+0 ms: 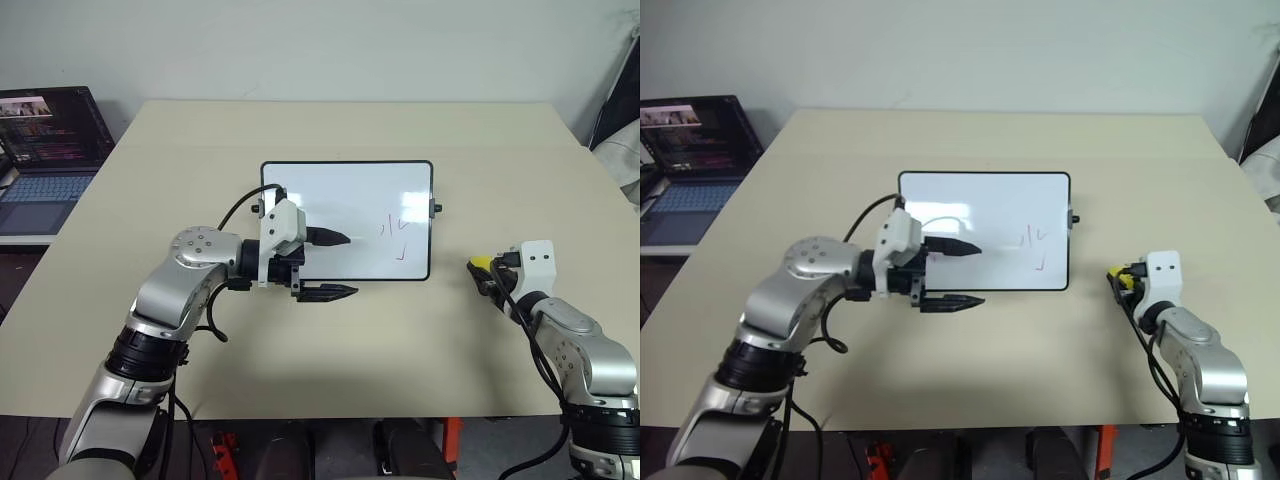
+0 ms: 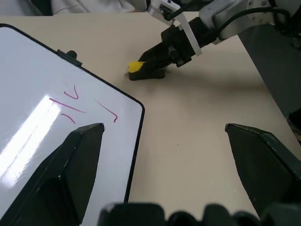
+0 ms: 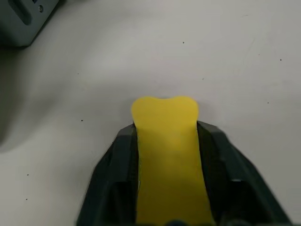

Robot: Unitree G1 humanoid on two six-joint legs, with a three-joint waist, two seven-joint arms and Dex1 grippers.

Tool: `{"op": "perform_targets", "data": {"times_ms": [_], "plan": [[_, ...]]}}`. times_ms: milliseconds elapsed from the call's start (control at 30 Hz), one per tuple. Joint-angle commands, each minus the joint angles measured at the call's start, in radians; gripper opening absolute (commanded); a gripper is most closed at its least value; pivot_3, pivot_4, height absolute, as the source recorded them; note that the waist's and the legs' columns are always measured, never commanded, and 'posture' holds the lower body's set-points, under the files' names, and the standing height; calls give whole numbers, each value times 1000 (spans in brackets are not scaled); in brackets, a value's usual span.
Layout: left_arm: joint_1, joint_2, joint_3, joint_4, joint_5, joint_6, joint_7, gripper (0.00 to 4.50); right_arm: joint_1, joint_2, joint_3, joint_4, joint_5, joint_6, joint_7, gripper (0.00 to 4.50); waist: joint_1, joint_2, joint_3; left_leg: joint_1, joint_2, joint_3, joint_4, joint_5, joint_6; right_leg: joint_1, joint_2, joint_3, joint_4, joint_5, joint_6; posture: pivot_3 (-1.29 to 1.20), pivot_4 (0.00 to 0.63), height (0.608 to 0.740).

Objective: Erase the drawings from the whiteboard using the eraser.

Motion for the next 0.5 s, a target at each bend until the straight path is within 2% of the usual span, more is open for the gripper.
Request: {"op": "perform_targets", "data": {"times_ms": [33, 300, 400, 500], "plan": [[39, 8, 65, -48, -20, 18, 51, 4500, 3, -4, -3, -51, 0, -13, 11, 1175, 0, 0, 0, 0, 0, 0, 0, 0, 0, 0, 0, 0, 0, 0, 0, 0, 150, 740], [221, 22, 150, -136, 18, 89, 245, 4500, 95, -61, 88, -301, -29, -20, 64, 1175, 2, 0, 0, -1, 1, -1, 0, 0, 0, -1, -2, 1, 0, 0, 0, 0, 150, 740], [254, 12, 153, -166, -5, 104, 269, 4500, 57, -56, 133, -394, -34, 4, 55, 1175, 1, 0, 0, 0, 1, -2, 1, 0, 0, 0, -2, 1, 1, 1, 1, 0, 150, 740], [249, -1, 135, -159, 12, 100, 293, 4500, -53, -62, 227, -409, -91, -8, 50, 1175, -1, 0, 0, 1, 1, -1, 1, 0, 0, 0, -2, 0, 1, 1, 1, 0, 150, 740]]}}
